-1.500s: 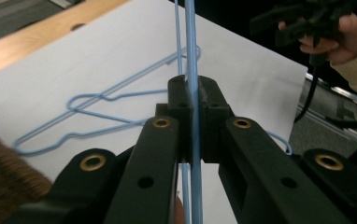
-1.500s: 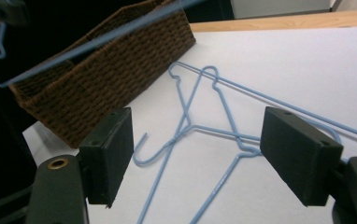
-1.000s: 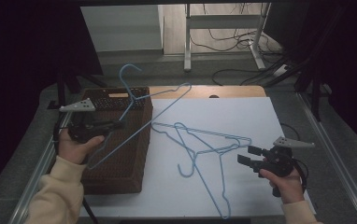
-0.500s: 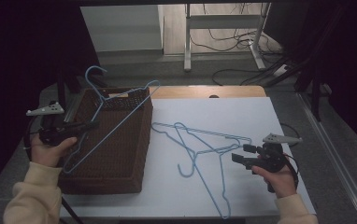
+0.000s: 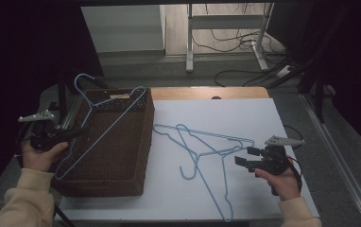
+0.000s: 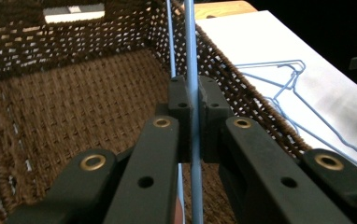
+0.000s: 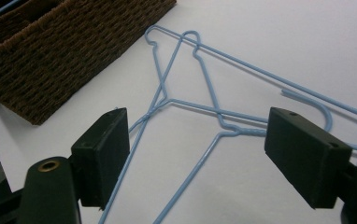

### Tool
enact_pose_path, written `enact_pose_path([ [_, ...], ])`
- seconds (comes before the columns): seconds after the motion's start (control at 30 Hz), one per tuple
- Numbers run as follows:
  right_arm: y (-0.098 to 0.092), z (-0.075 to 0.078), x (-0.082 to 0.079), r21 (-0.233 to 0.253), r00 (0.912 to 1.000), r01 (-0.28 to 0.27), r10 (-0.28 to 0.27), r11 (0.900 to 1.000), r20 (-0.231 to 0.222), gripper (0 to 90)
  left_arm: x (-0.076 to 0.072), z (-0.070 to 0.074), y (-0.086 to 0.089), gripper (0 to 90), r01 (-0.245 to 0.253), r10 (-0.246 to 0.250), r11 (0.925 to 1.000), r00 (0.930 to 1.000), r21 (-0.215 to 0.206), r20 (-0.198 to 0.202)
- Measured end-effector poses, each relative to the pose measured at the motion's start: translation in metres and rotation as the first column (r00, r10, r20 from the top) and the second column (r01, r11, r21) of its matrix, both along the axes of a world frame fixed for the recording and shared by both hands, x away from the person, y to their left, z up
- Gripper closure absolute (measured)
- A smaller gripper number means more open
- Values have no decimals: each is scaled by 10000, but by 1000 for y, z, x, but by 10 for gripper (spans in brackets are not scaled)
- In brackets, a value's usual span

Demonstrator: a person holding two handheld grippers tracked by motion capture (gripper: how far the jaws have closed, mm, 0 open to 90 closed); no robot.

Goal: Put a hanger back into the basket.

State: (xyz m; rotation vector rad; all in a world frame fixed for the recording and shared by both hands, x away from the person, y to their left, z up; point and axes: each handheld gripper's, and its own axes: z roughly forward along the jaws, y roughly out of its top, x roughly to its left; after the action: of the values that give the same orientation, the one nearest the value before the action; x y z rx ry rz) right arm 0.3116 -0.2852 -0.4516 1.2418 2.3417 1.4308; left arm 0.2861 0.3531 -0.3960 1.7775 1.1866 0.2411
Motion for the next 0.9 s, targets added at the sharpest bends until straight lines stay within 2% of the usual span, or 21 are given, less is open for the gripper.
enact_pose_path([
  [0.1,-3,0,-1,-2,9999,122,-122,9999,-8,225,3,-8,5,861,21,-21,10000,9998,24,-187],
  [0.23,-5,-1,-3,-45,9998,194,-194,9998,-75,226,5,-10,6,861,173,-176,9998,9995,-107,-251],
  [0.3,-5,-2,-3,-88,9998,192,-193,9998,-107,226,7,-10,4,860,241,-239,9997,9991,51,-349],
  [0.6,-4,-2,-3,-92,9998,180,-181,9998,-122,226,14,-14,-2,861,315,-303,9992,9984,246,-486],
  [0.8,-3,-2,-2,-111,9998,136,-137,9998,-145,226,25,-21,-2,861,301,-260,9984,9962,487,-827],
  [0.9,-3,-3,-1,-115,9998,113,-115,9999,-141,226,28,-25,-4,861,294,-252,9986,9953,443,-936],
])
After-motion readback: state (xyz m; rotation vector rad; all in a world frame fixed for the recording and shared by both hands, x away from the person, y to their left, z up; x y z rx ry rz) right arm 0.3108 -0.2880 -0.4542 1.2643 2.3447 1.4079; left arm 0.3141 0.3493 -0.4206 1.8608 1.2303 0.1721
